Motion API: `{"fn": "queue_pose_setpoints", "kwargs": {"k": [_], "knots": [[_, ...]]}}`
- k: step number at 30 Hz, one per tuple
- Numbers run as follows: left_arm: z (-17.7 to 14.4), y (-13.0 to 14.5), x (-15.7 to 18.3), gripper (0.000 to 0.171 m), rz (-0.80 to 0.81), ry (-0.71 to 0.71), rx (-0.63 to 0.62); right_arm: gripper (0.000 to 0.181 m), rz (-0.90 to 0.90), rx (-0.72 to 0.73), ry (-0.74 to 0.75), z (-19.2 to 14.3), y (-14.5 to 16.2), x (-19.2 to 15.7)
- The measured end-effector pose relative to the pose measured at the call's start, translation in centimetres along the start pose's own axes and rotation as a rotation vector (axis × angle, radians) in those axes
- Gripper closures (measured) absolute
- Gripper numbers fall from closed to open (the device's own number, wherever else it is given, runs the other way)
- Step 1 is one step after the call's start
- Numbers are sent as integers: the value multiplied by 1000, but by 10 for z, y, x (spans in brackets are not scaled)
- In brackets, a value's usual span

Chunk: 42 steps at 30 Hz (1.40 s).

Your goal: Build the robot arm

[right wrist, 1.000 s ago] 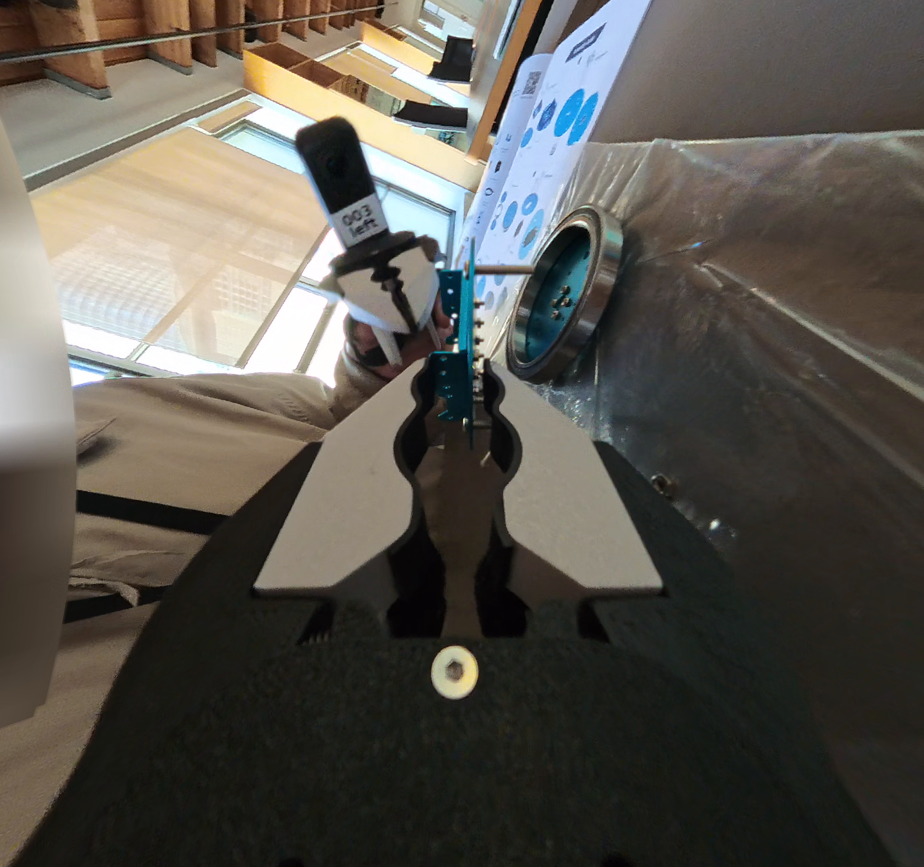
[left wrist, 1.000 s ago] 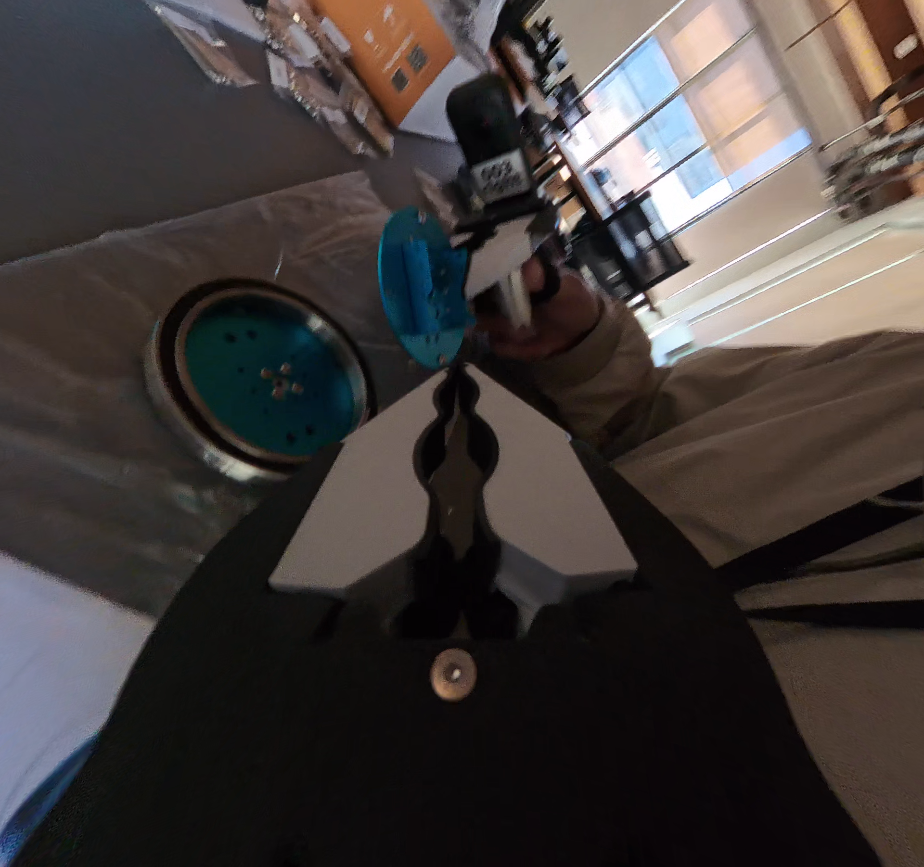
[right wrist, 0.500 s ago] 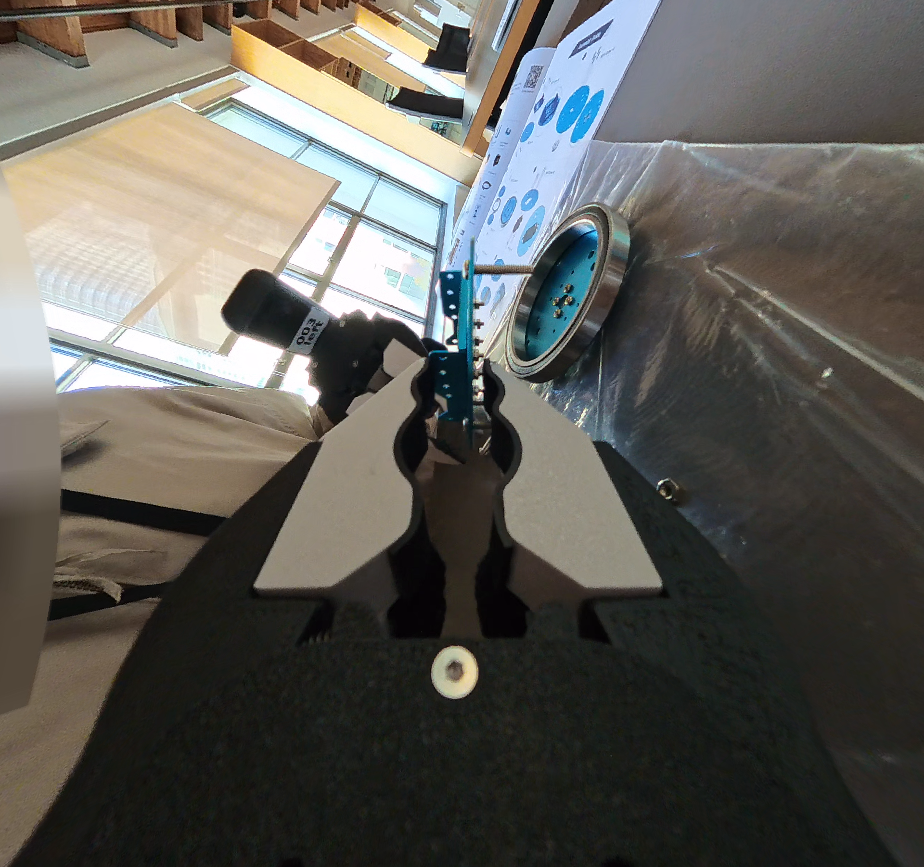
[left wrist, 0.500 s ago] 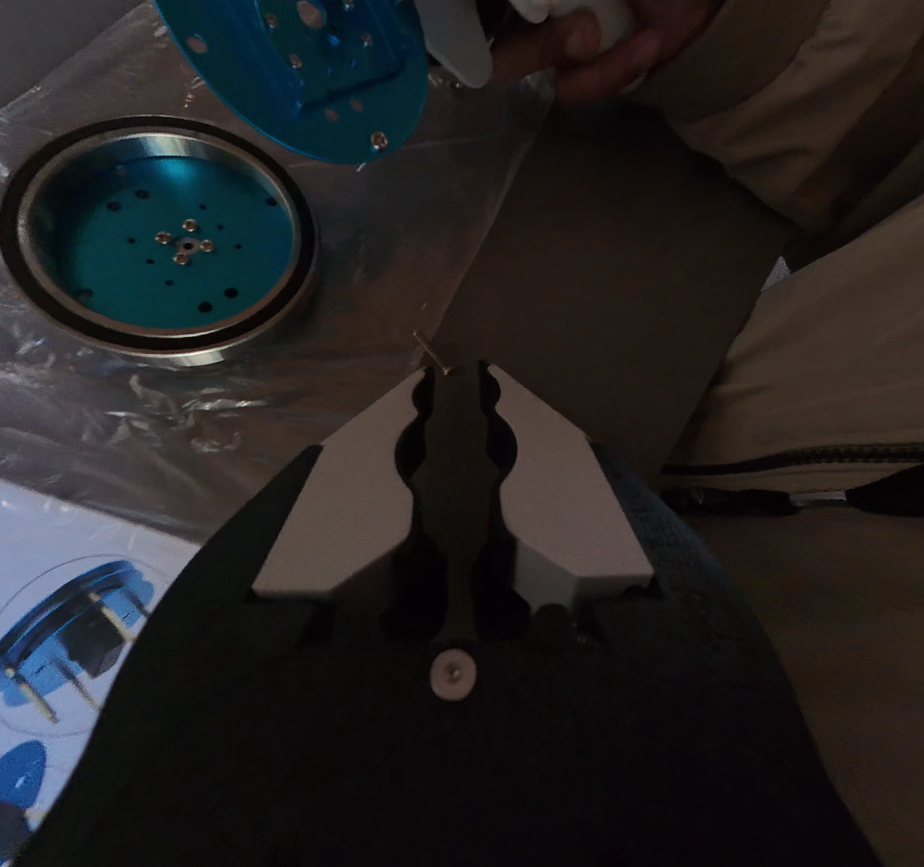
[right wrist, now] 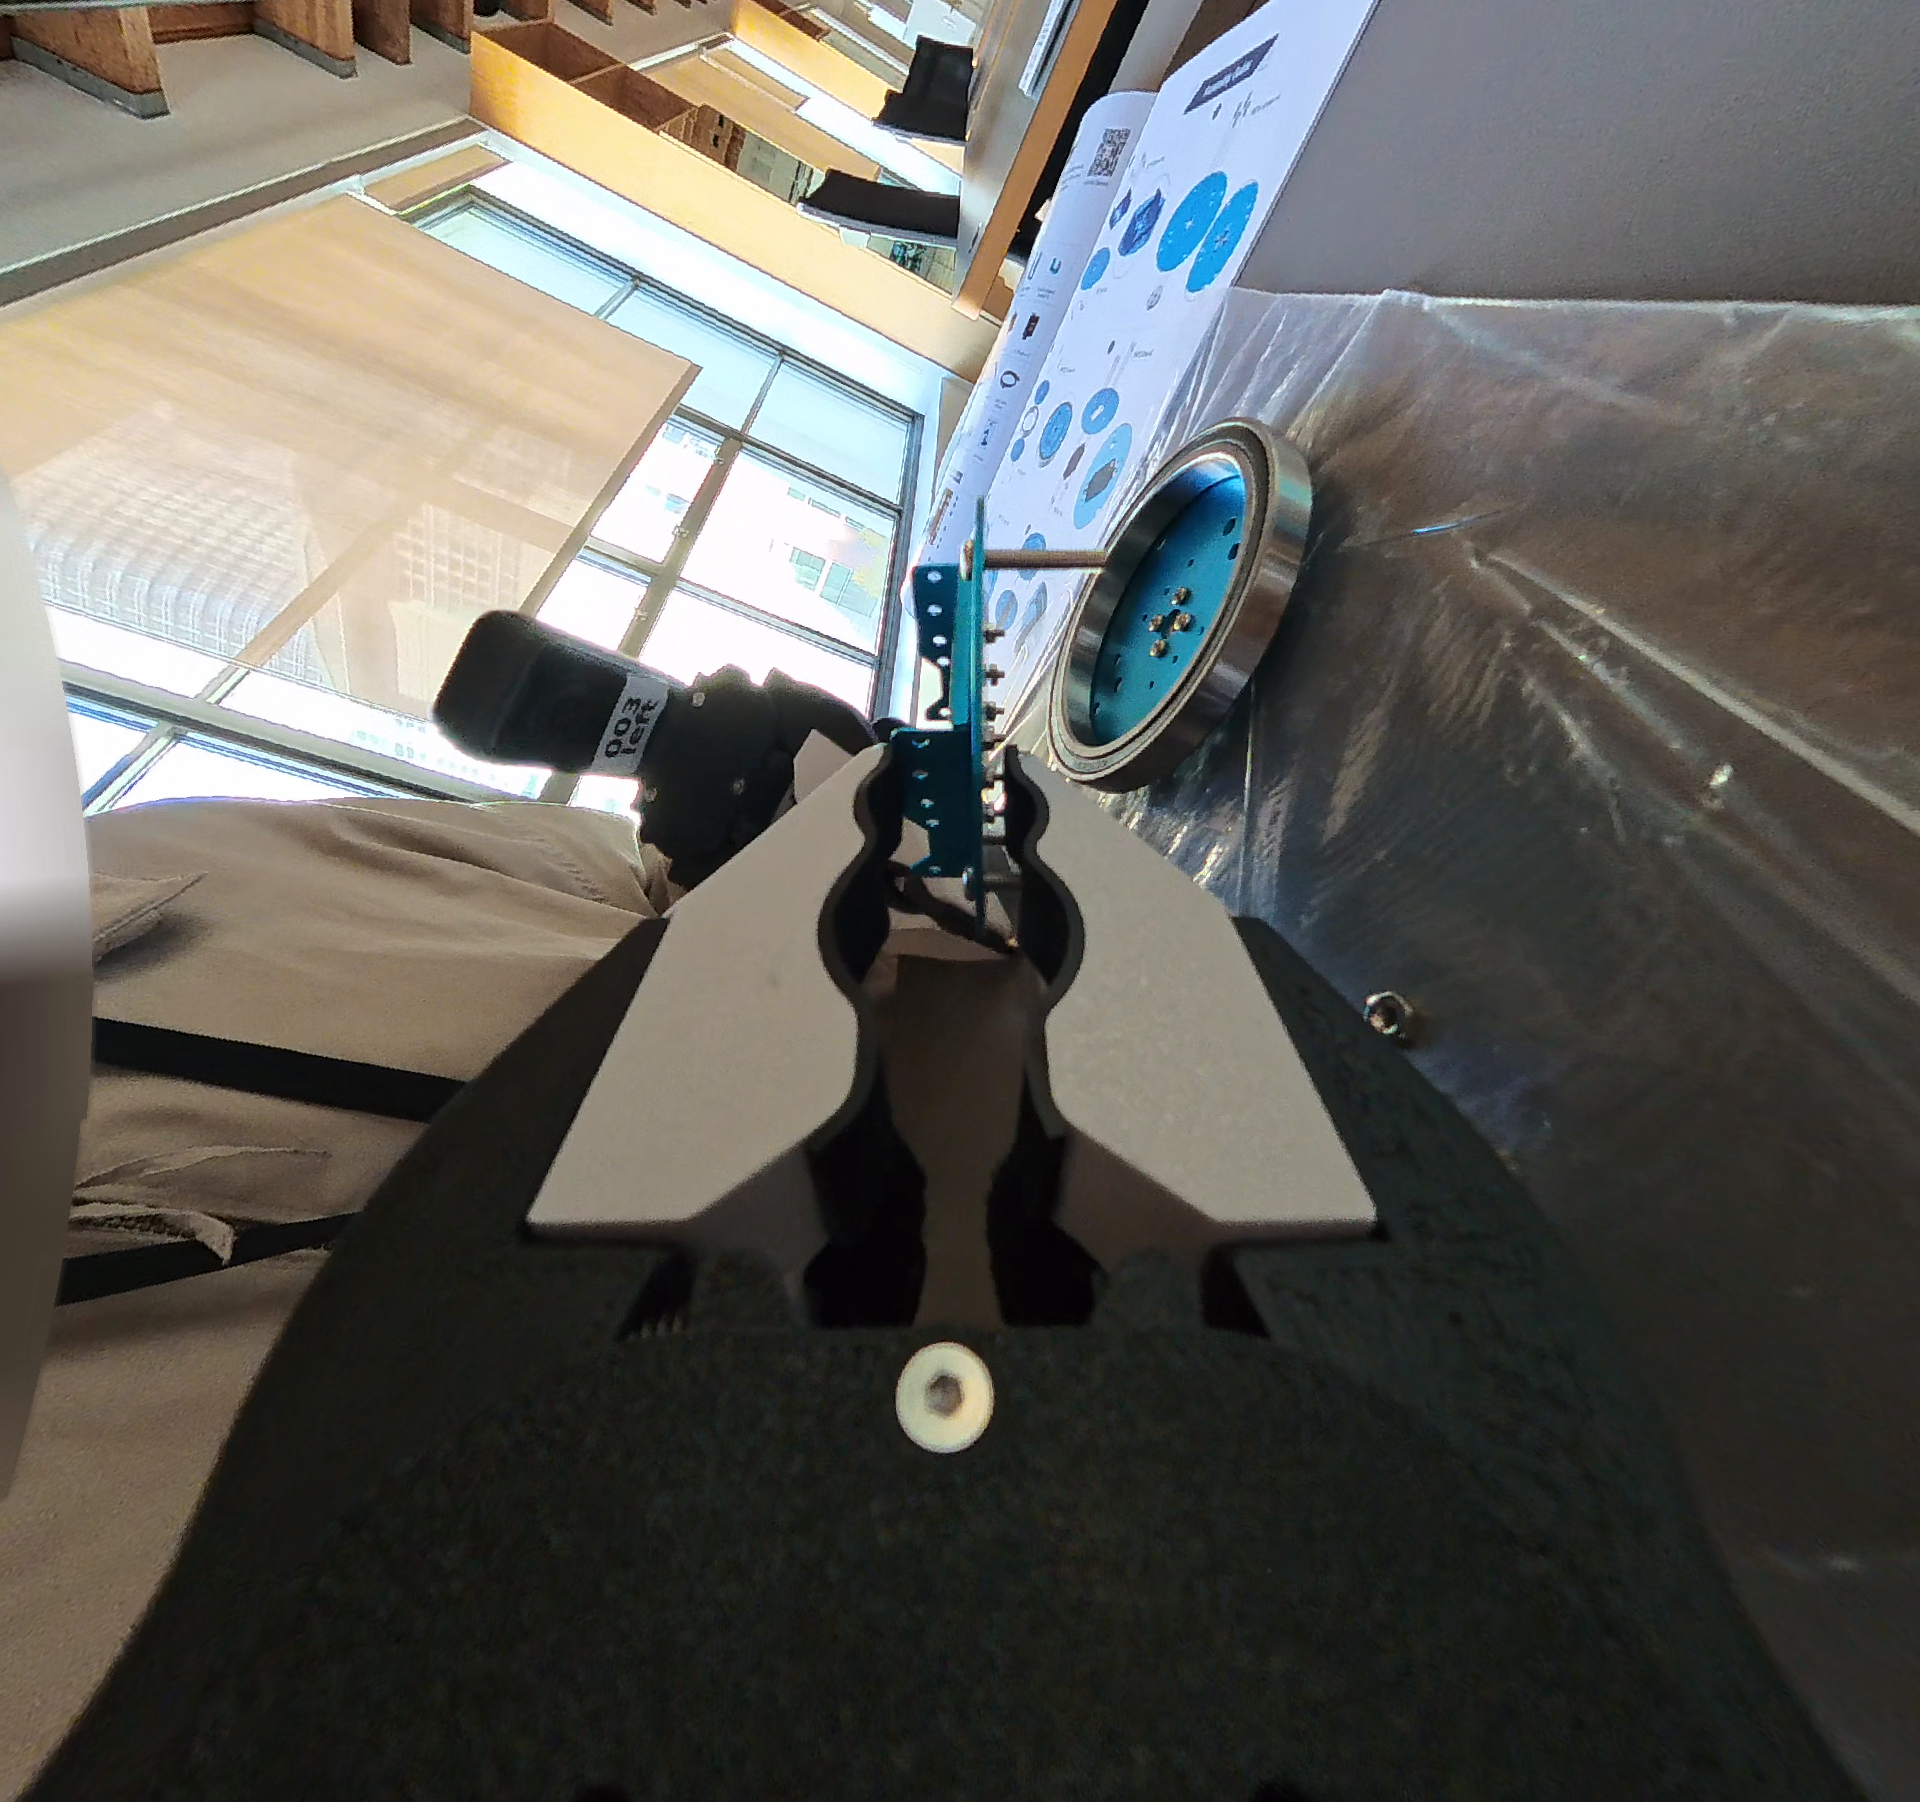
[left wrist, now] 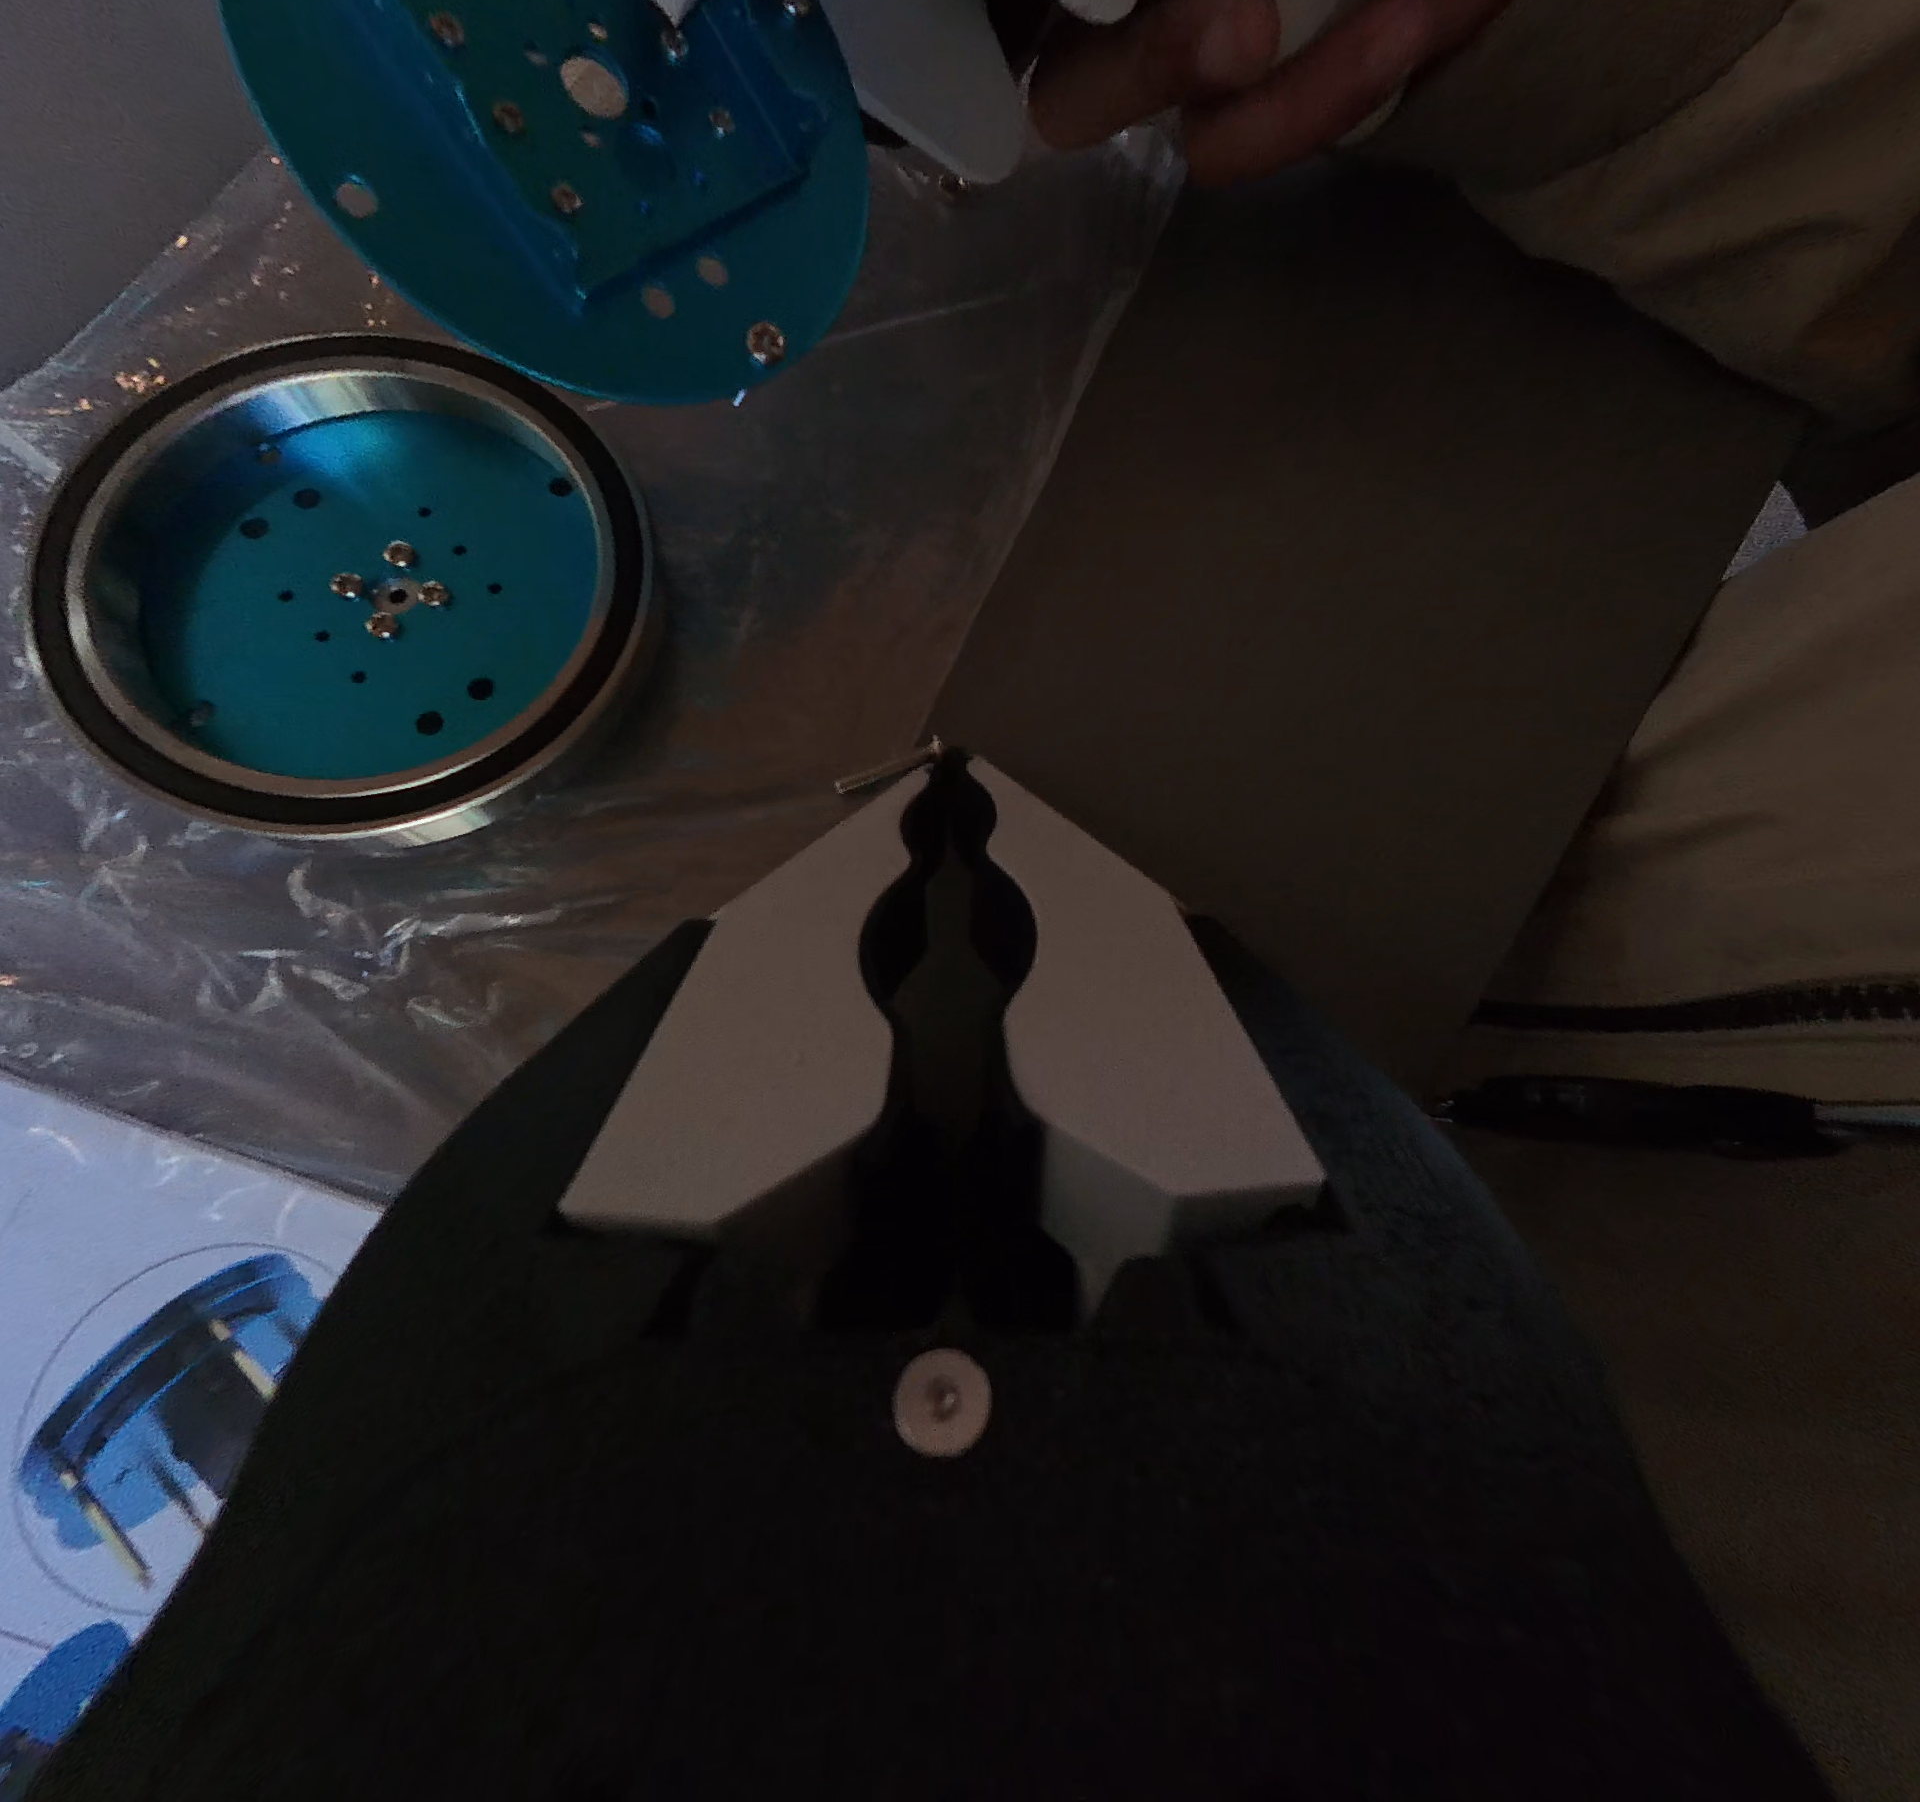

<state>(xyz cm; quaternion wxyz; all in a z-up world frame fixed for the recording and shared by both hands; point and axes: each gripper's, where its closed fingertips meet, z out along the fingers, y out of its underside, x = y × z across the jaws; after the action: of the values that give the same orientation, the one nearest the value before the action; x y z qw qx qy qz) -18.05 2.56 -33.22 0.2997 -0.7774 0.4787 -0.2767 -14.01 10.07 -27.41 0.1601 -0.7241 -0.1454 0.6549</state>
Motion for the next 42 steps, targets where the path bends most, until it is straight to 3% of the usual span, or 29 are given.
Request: {"fn": "queue_pose_setpoints", "kwargs": {"k": [7, 11, 15, 23, 30, 36, 39, 42], "knots": [[-9, -16, -2, 171, -57, 28, 111, 164, 0, 3, -1, -1, -1, 0], [-10, -14, -8, 171, -74, 18, 94, 164, 3, 2, 1, -1, -1, 1], [-7, -15, -1, 153, -91, 19, 72, 163, 3, 0, -1, -1, 0, 1], [9, -10, -5, 157, -57, -78, 26, 163, 2, -7, -6, 0, 1, 0], [-4, -15, -3, 154, 3, -118, 38, 163, 3, -9, -8, 0, 1, 0], [-1, -9, -6, 150, 215, -146, -13, 164, 0, -16, -11, 1, 3, -1], [-12, -13, -1, 149, 333, -43, -10, 164, 0, -12, -13, 0, 2, -2], [-13, -10, -9, 150, 453, 7, -93, 164, -4, -13, -18, 0, 2, -5]]}}
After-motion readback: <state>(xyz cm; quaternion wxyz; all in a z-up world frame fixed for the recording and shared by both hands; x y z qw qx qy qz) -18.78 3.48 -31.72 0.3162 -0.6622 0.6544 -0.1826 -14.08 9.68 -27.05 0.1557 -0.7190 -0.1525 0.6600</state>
